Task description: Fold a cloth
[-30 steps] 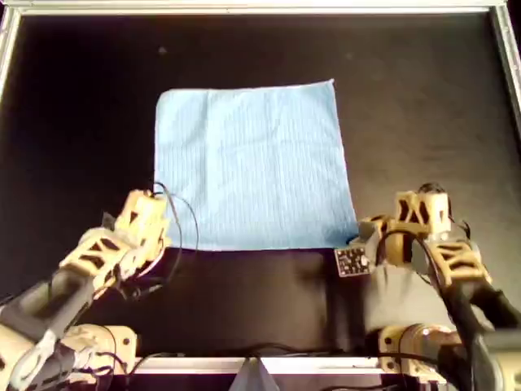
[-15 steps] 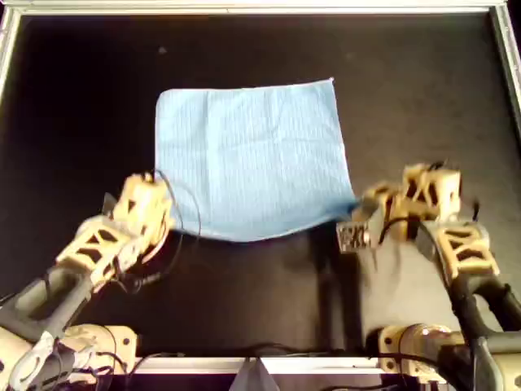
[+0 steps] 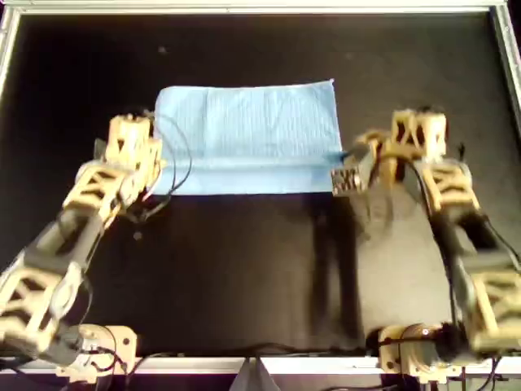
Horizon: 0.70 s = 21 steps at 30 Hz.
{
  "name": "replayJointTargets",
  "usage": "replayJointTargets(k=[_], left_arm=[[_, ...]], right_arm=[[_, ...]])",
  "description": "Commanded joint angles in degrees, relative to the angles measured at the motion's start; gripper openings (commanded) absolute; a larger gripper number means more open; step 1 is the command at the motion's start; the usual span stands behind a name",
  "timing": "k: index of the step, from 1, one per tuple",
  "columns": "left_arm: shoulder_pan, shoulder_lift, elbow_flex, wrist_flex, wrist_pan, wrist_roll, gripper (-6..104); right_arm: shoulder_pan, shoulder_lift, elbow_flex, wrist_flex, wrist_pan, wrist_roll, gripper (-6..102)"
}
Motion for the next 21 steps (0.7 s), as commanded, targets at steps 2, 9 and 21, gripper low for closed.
replayJointTargets(k=[2, 9, 21], left_arm=[[1.85, -5.01, -14.15, -1.23, -0.18, 0.35, -1], [1.85, -13.80, -27.51, -1.23, -0.26, 0.44, -1], [1.93, -28.12, -47.46, -1.23, -0.35, 0.44, -1]], right_arm=[[0.26, -6.42, -16.35, -2.72, -0.44, -0.18, -1], [0.26, -18.46, -34.54, -2.72, -0.44, -0.18, -1], [0.26, -35.60, -59.33, -2.72, -0.44, -0.18, 0]])
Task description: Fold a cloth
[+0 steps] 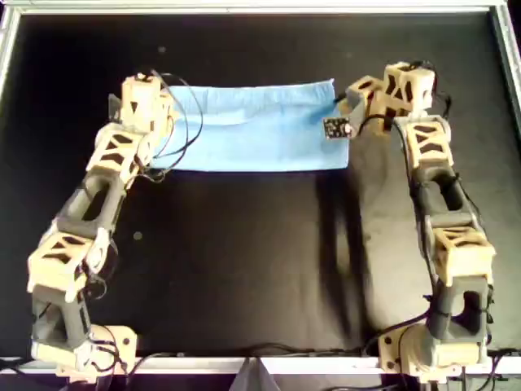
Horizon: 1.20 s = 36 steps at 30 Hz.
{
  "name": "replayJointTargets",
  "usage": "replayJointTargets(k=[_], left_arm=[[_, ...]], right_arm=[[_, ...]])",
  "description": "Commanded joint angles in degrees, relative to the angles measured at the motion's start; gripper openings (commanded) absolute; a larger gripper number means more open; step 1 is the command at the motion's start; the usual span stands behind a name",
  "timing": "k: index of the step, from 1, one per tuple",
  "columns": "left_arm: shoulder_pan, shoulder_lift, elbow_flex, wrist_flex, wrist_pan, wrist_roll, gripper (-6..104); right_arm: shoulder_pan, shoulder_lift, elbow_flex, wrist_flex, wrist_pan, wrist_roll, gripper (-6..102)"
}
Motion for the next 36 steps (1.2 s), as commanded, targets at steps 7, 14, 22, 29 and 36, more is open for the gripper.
replayJointTargets(k=[7, 14, 22, 29, 36], left_arm=[[2.55, -2.99, -10.11, -1.23, -0.35, 0.44, -1], [5.89, -4.04, -10.20, -1.23, -0.35, 0.44, -1], [5.19, -5.63, -10.28, -1.32, 0.79, 0.44, -1], [5.19, -5.54, -10.20, -1.32, 0.79, 0.35, 26], [5.71, -4.39, -10.11, -1.32, -0.18, 0.35, 58]], right_arm=[[0.35, -6.33, -15.38, -2.72, -0.44, 0.26, 0], [0.44, -10.20, -19.95, -2.72, -0.44, 0.26, 0], [0.35, -12.74, -23.73, -2.72, -0.26, 0.35, 1], [0.35, -12.66, -23.73, -2.72, -0.44, 0.35, 26], [0.09, -10.81, -23.55, -2.29, -0.44, 0.35, 59]])
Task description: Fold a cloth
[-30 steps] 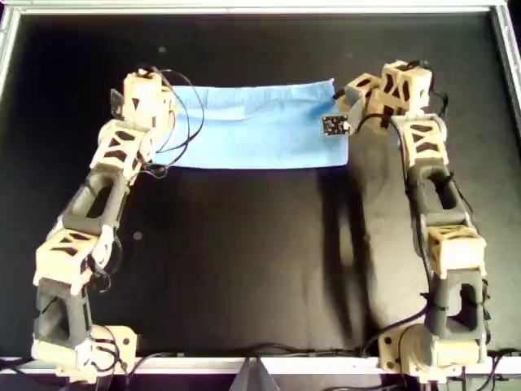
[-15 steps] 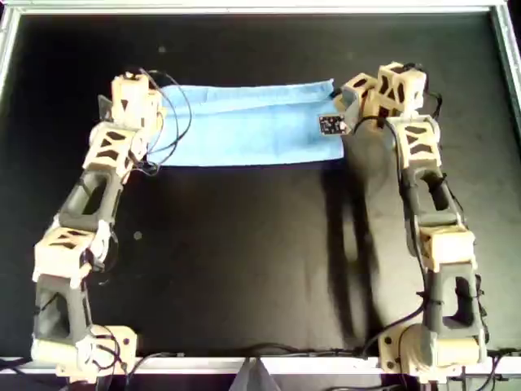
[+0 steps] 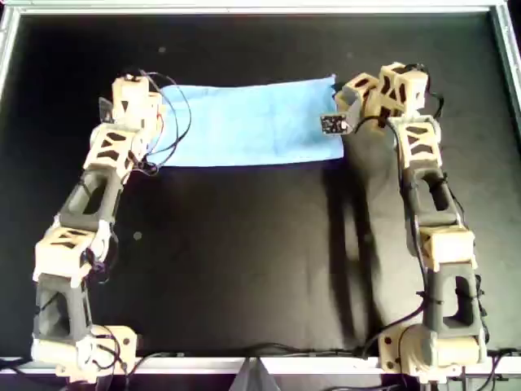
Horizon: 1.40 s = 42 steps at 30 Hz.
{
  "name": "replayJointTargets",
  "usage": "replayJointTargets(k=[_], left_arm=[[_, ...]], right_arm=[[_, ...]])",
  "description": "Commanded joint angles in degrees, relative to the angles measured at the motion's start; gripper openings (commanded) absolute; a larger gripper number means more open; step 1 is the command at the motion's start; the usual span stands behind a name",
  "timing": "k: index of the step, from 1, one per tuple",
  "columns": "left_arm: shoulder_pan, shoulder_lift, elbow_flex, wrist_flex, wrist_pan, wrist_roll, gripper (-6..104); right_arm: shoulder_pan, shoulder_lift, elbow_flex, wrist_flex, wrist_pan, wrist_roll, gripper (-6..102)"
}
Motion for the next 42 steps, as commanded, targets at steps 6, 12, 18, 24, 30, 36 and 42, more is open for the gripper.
replayJointTargets(k=[6, 12, 18, 24, 30, 36, 42], left_arm=[[1.76, 9.76, -2.64, -0.18, -0.62, 0.35, 63], [1.85, 17.58, 0.53, 0.00, -0.62, 0.44, 63], [1.14, 17.31, 1.76, -0.09, -0.62, 0.35, 63], [2.02, 22.76, 4.48, 0.18, -0.70, 0.35, 63], [0.97, 51.77, 20.04, 8.88, -0.70, 0.35, 61], [1.05, 77.96, 37.27, 12.39, -0.62, -0.44, 61], [1.05, 101.69, 54.49, 12.39, -0.35, -0.62, 43]], right_arm=[[-0.44, 10.55, -3.08, -1.05, -0.53, 0.26, 62], [-0.79, 21.01, -2.02, 5.10, -0.53, 0.26, 62], [-0.79, 23.55, -2.02, 9.32, -0.53, 0.26, 62], [-1.05, 28.04, -2.20, 9.40, -0.53, 0.26, 62], [-1.76, 43.07, -2.02, 21.09, -0.44, 0.26, 55], [-1.76, 53.61, -2.29, 45.35, 0.09, 0.26, 17], [-1.93, 58.54, -2.02, 59.85, 0.44, 0.44, -1]])
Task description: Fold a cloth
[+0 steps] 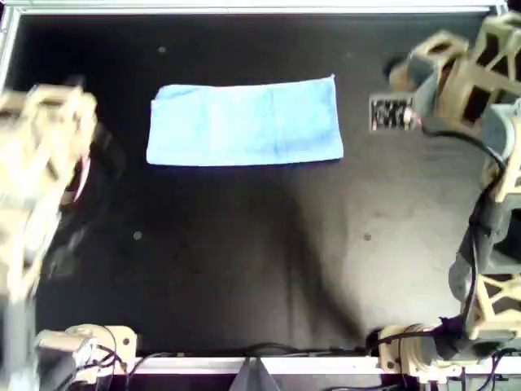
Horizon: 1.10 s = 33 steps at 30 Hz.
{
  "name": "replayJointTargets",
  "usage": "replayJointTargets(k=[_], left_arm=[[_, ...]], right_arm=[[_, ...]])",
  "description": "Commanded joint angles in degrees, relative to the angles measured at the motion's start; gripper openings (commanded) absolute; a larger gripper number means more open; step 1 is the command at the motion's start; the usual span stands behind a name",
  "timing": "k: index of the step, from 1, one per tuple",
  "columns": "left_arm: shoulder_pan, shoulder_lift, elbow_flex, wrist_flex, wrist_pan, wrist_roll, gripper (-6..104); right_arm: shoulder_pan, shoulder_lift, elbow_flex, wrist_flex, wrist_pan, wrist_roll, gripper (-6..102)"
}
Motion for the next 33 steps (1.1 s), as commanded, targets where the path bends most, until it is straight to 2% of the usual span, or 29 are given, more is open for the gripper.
replayJointTargets(k=[1, 3, 7, 9, 12, 14, 24, 27, 33], left_arm=[[0.62, 16.26, 6.68, 0.09, 0.26, -0.44, 37], [0.62, 23.38, 9.76, 0.09, 0.26, -0.44, 26], [0.62, 34.72, 13.45, 0.09, 0.53, -0.44, 8], [0.62, 38.94, 14.85, 0.00, 0.53, -0.44, 3], [0.62, 42.36, 17.31, 0.00, 0.70, -0.44, 0], [0.79, 42.71, 18.19, 0.09, -0.18, -0.44, -1], [0.62, 42.71, 19.07, 2.37, 0.79, -0.53, -1], [0.62, 42.71, 21.80, 2.55, 0.79, -0.53, 0], [0.62, 42.71, 33.57, 1.23, 0.79, -0.53, 0]], right_arm=[[-0.70, 8.53, -1.85, 3.34, 0.44, 0.97, 0], [-2.02, 13.27, -1.85, 2.64, 0.53, 3.34, 2], [-5.01, 21.88, -1.67, 2.64, 0.62, 10.11, 2], [-8.53, 25.49, -1.67, 2.64, 0.62, 11.95, 2], [-15.29, 31.29, -0.79, 2.90, 0.62, 12.39, 2], [-18.37, 35.51, 2.37, 2.90, 0.18, 12.39, 2], [-19.34, 62.05, 45.00, -0.62, 0.53, 11.43, 2], [-19.34, 66.18, 61.17, -12.04, 0.53, 11.51, 2], [-18.46, 76.38, 94.04, -44.30, 0.44, 12.30, 2]])
